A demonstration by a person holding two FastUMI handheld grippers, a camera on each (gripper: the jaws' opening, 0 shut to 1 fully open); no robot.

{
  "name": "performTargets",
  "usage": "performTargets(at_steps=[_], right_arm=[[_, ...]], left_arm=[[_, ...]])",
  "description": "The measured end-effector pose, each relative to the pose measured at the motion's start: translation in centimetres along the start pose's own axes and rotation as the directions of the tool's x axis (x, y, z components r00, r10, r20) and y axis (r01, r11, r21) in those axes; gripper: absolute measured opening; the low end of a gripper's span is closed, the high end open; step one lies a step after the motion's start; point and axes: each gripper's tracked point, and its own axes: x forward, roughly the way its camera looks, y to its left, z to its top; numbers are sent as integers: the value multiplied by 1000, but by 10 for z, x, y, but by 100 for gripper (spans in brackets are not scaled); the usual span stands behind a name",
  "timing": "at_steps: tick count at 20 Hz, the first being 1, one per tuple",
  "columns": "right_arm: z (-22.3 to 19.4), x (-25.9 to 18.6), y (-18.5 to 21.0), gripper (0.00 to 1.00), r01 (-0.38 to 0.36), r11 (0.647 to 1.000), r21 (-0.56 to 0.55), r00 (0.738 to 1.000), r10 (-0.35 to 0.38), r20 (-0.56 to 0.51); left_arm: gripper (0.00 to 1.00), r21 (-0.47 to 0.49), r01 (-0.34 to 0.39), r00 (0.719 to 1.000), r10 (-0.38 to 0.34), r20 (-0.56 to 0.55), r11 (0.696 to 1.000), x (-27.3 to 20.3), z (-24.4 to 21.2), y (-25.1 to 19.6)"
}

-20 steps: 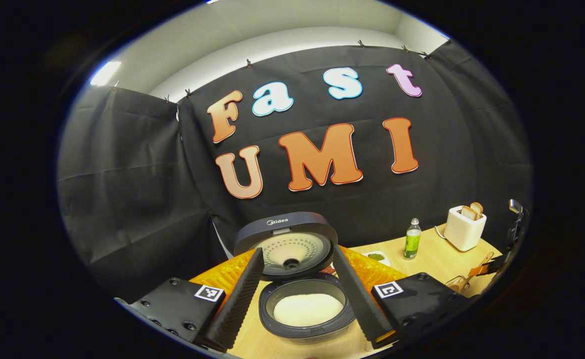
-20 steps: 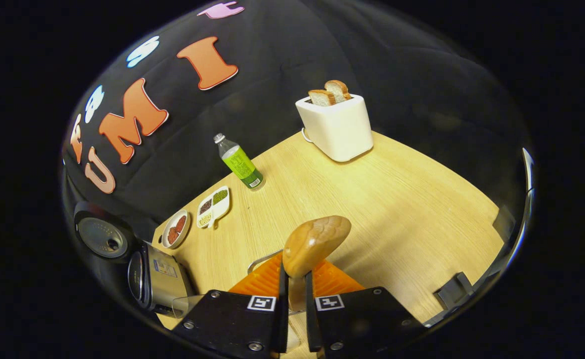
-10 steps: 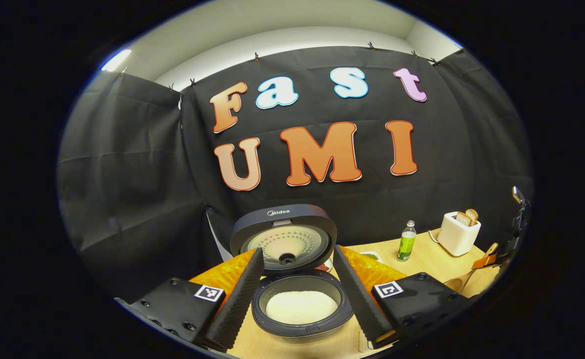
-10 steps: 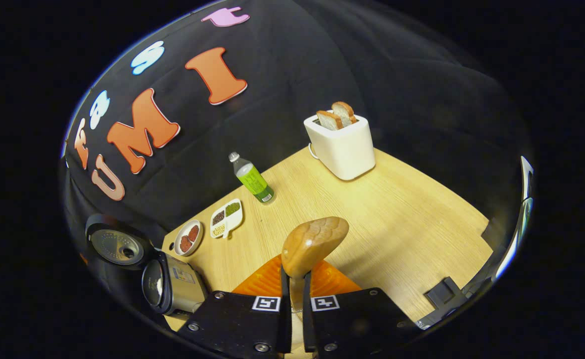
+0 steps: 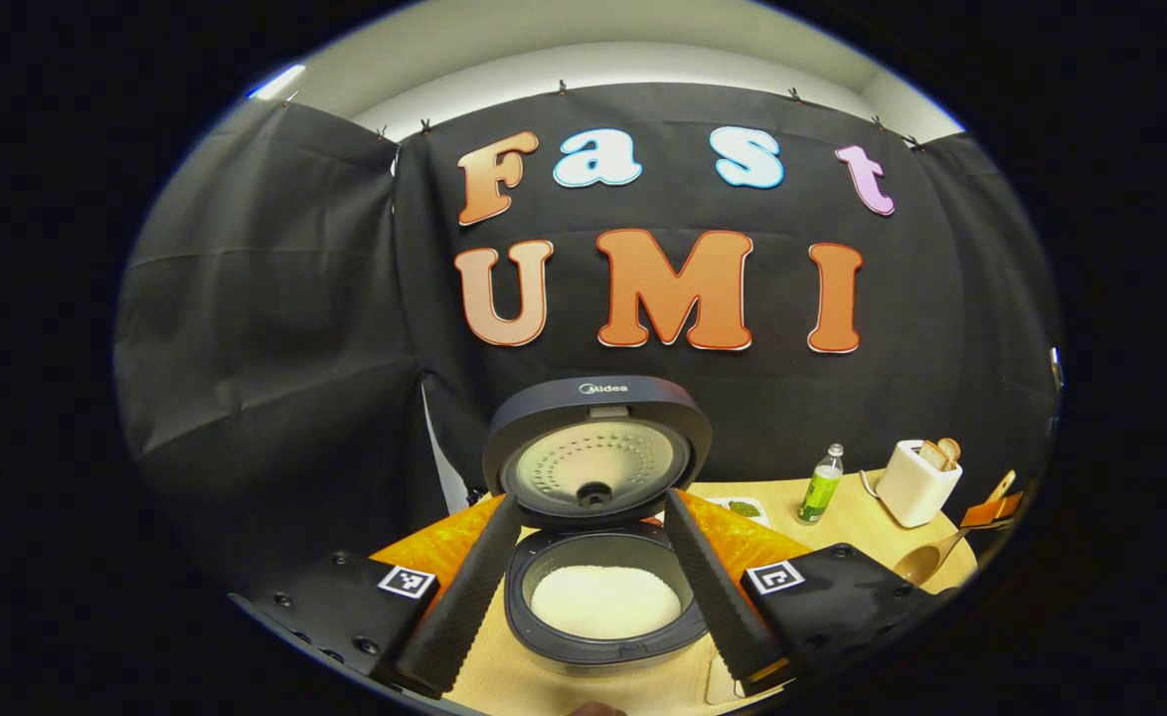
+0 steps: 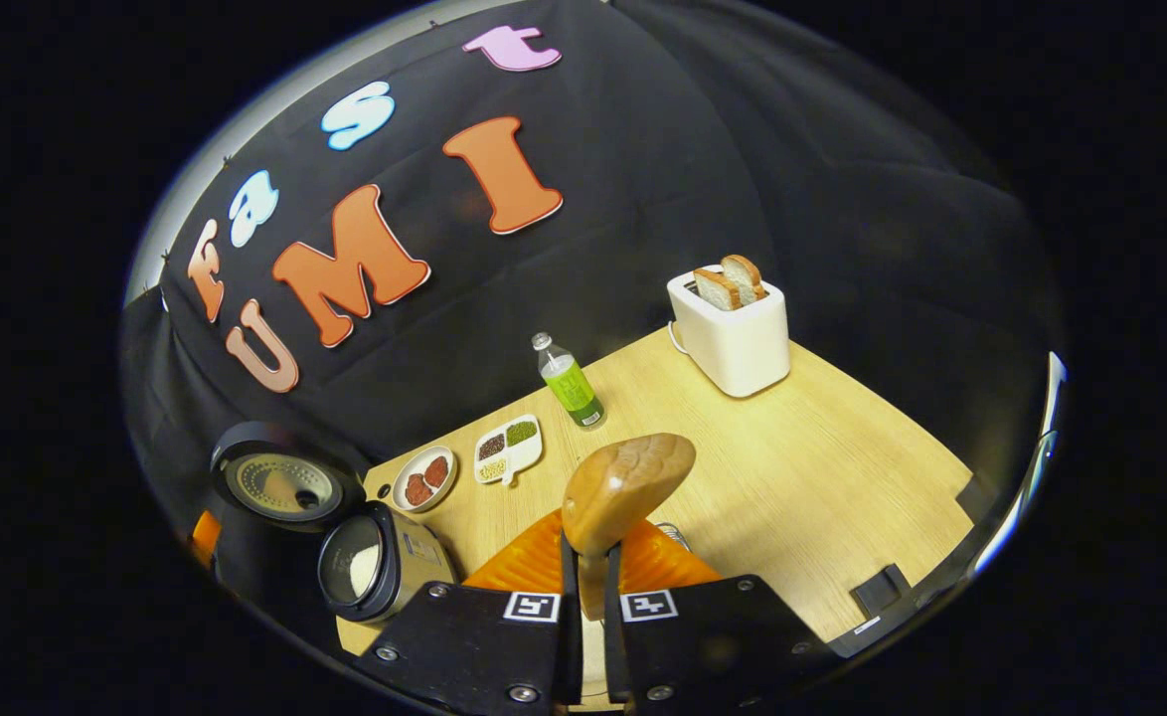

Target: Close the left gripper, press the button to open the rice cooker; take a wooden spoon from the chopstick holder with the right hand, scoop a spoonful of rice and pour it into the rice cooker, then put the wooden spoon back into the chopstick holder.

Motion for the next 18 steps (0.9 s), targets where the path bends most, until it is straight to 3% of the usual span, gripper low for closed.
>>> performTargets(at_steps=[10, 12, 13, 18], right_arm=[[-67, -3, 55, 8, -77, 972, -221, 995, 60, -82], [-82, 4, 56, 8, -59, 955, -292, 996, 37, -82], [-88, 7, 55, 8, -48, 946, -322, 996, 23, -82], [-110, 23, 41, 8, 58, 922, -382, 995, -83, -50]], left_arm=[[98, 11, 9, 1000, -8, -27, 1000, 4, -12, 17], [93, 18, 7, 999, -6, -34, 1000, 6, -15, 21], [98, 22, 7, 999, -6, -39, 1000, 7, -18, 24], [97, 37, 11, 999, -9, -51, 999, 12, -22, 40]])
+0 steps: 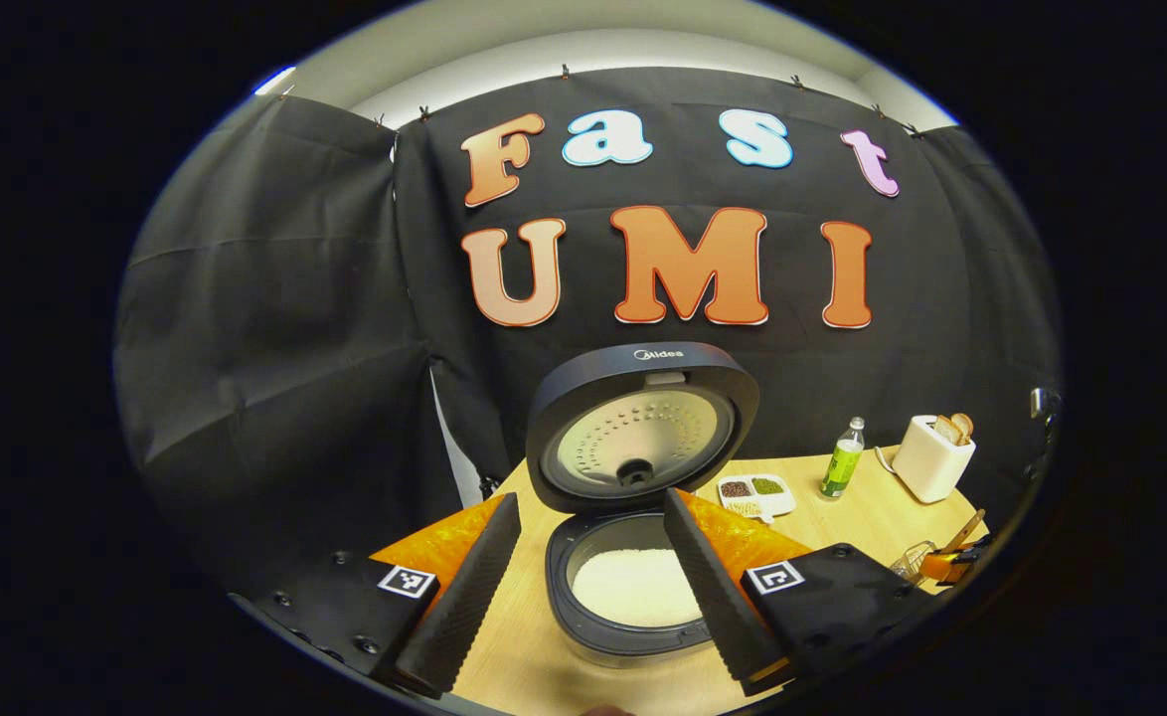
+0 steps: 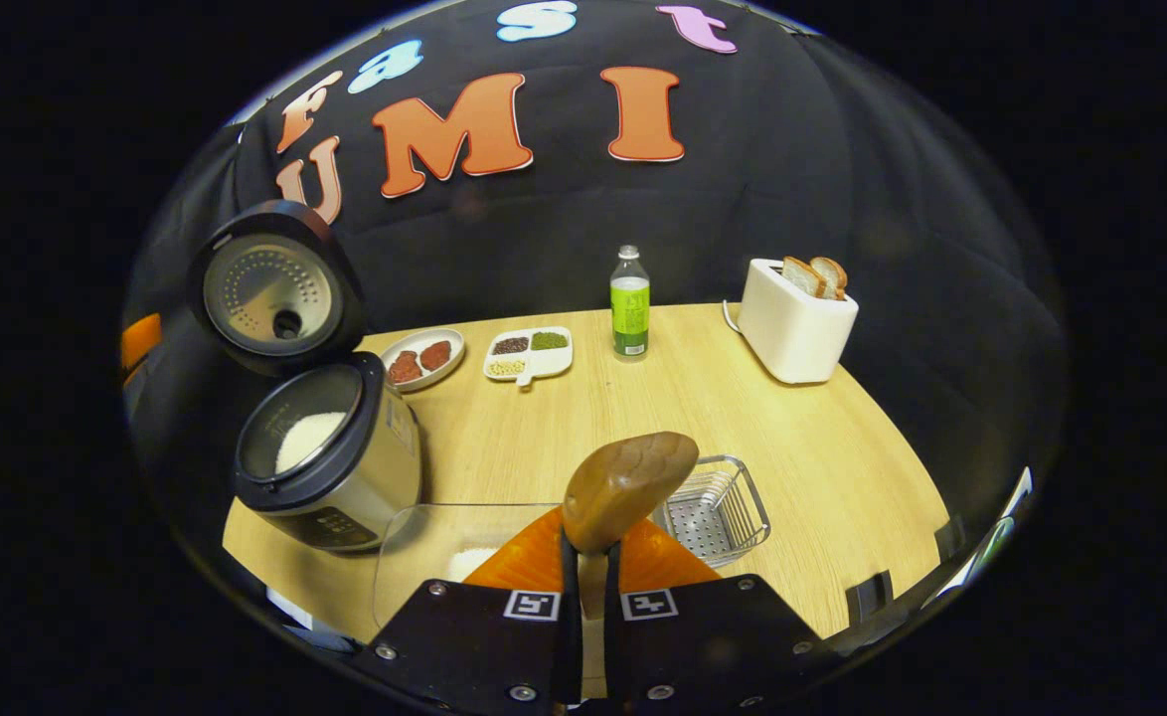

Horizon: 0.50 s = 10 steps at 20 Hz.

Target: Close the left gripper, press the button to open the rice cooker; take a wooden spoon from the chopstick holder with the right hand, scoop a spoonful of rice and pour it into the rice cooker, then put the wooden spoon back into the chopstick holder.

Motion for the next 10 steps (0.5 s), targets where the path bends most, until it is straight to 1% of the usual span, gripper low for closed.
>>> performTargets(at_steps=[5, 8, 9, 10], right_arm=[[-19, 10, -6, 8, 127, 991, -34, 992, -127, 0], [-32, 14, -2, 8, 182, 981, -62, 983, -182, 12], [-31, 13, -2, 8, 201, 977, -66, 979, -199, 40], [-32, 16, -1, 8, 215, 974, -67, 976, -213, 39]], left_arm=[[98, 16, 18, 1000, -18, -10, 1000, 6, -4, 9], [98, 31, 35, 999, -35, -21, 999, 10, -8, 12], [98, 38, 43, 999, -42, -23, 998, 11, -8, 13], [98, 47, 47, 999, -46, -21, 998, 13, -8, 14]])
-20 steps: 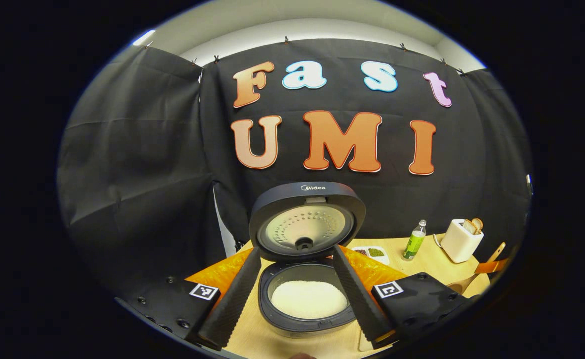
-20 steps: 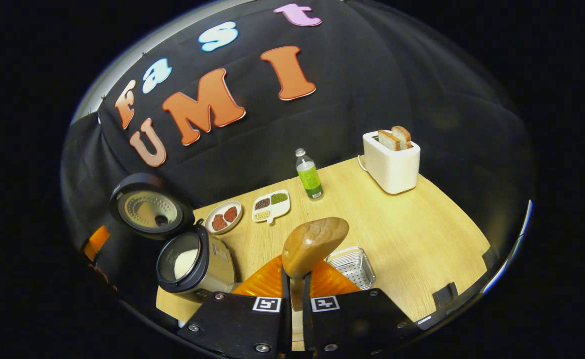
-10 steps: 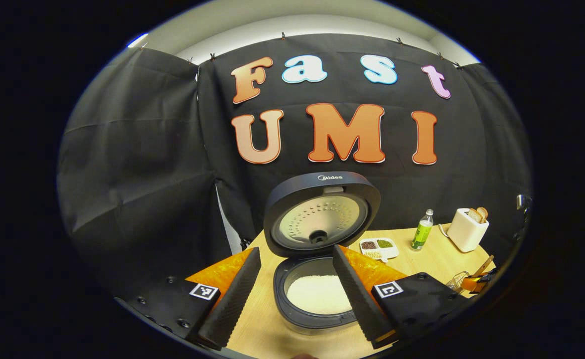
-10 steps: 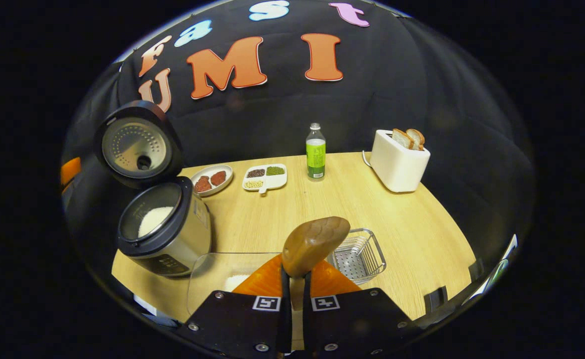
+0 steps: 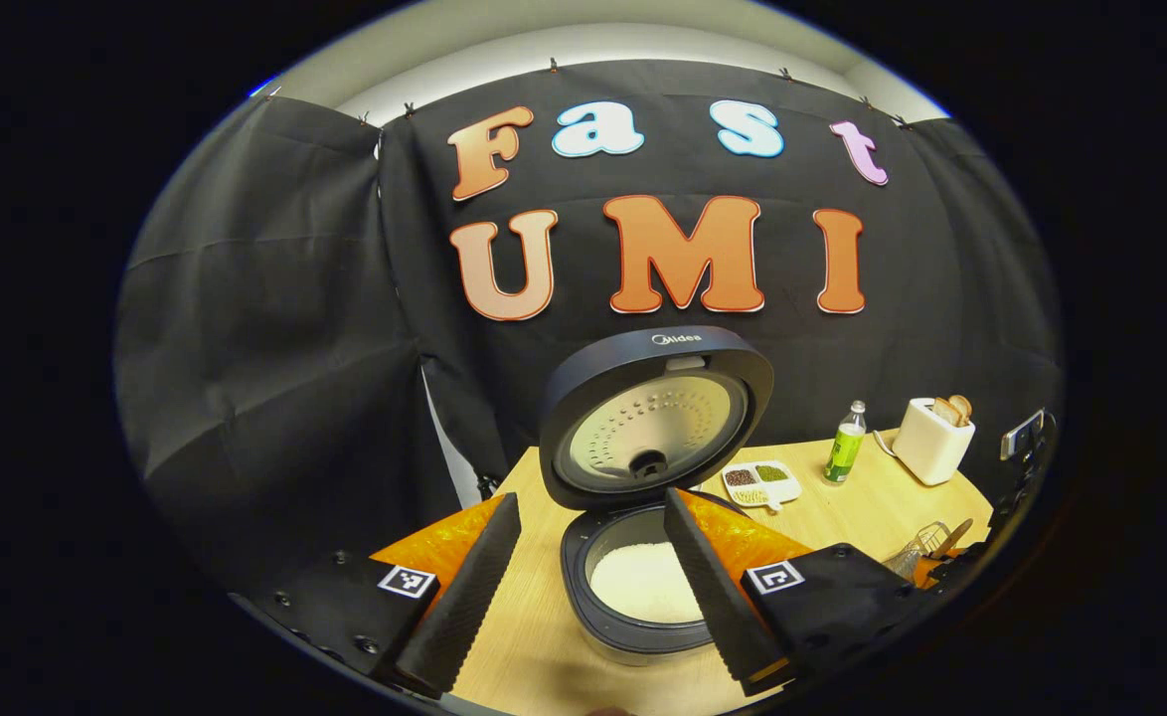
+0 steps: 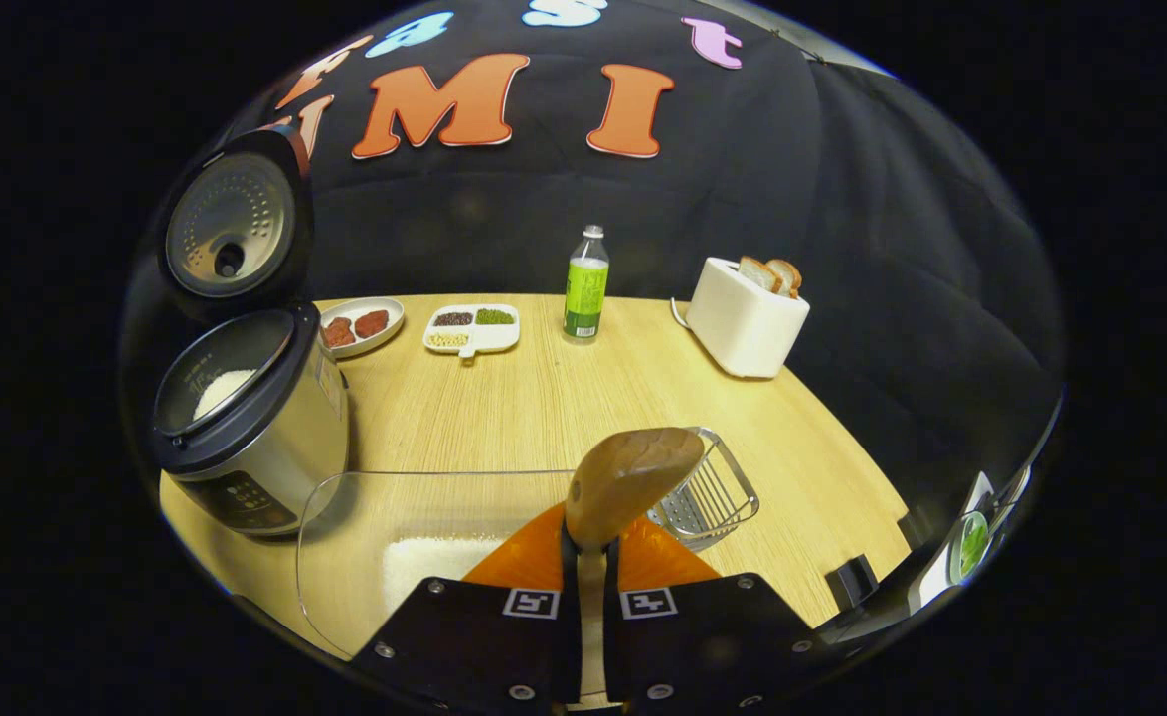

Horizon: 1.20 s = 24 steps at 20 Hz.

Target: Close the left gripper, press the button to open the rice cooker; take a wooden spoon from the chopstick holder with the right hand, scoop a spoonful of rice and pour it into the rice cooker, then put the wooden spoon back into the chopstick holder.

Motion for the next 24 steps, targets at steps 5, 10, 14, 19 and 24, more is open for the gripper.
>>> performTargets(at_steps=[5, 10, 14, 19, 24], right_arm=[[-1, -3, 4, 8, 32, 999, -7, 998, -32, 51], [-4, -9, 22, 8, -34, 995, 94, 999, 30, 44], [-9, -17, 48, 8, -132, 983, 125, 991, 129, 35], [-16, -34, 96, 8, -290, 934, 209, 954, 299, -9], [-23, -25, 105, 8, -327, 877, 353, 920, 381, -94]], left_arm=[[98, 23, 17, 1000, -17, -5, 1000, 10, -2, 7], [98, 16, 45, 999, -44, -21, 999, 19, -8, 4], [98, 19, 53, 998, -52, -26, 998, 24, -10, 0], [98, 29, 51, 998, -50, -32, 998, 30, -11, 2], [98, 30, 43, 999, -43, -30, 999, 30, -10, 7]])
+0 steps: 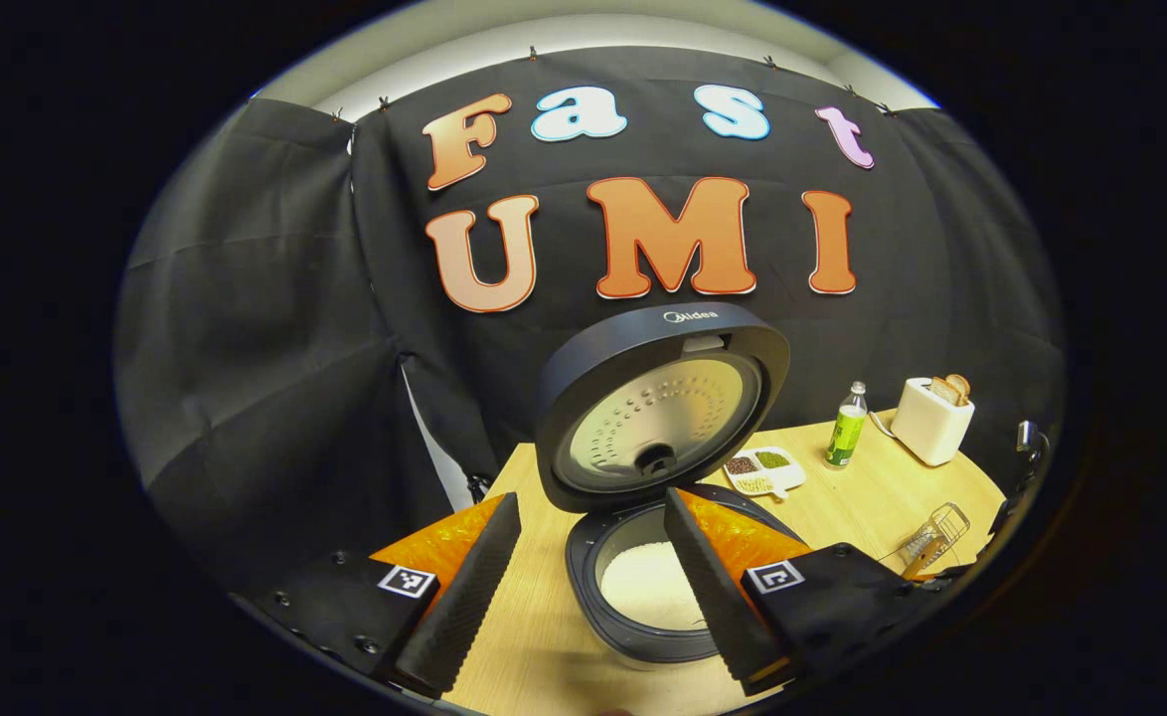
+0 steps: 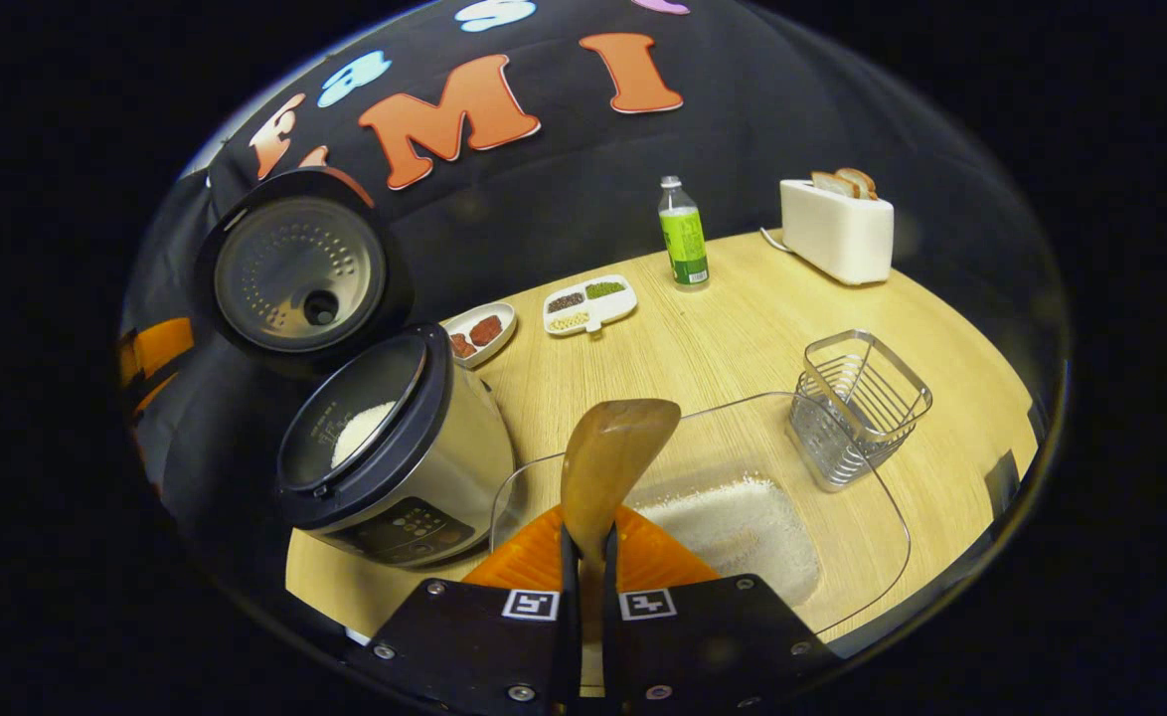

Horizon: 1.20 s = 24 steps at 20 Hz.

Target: Close the left gripper, press the button to open the rice cooker; take a wooden spoon from the chopstick holder with the right hand, scoop a spoonful of rice and pour it into the rice cooker, then put the wooden spoon back into the chopstick holder.

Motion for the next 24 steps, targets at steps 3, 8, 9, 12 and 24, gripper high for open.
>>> performTargets(at_steps=[3, 8, 9, 12, 24], right_arm=[[0, 8, -14, 8, -23, 989, 143, 997, 33, -69], [1, 7, -23, 8, -84, 952, 293, 987, 120, -108], [3, 7, -25, 8, -96, 944, 317, 985, 135, -105], [12, 3, -29, 8, -152, 906, 395, 974, 204, -94], [101, -33, -69, 8, -365, 568, 737, 900, 419, 122]], left_arm=[[98, 1, -8, 1000, 8, -1, 1000, -1, -1, 3], [98, -3, -12, 1000, 12, 3, 1000, 0, 3, 2], [98, -2, -12, 1000, 12, 6, 1000, 1, 5, 0], [98, -5, -3, 1000, 3, 11, 1000, 3, 9, -9], [98, -43, -26, 998, 29, 59, 999, -2, 32, -40]])
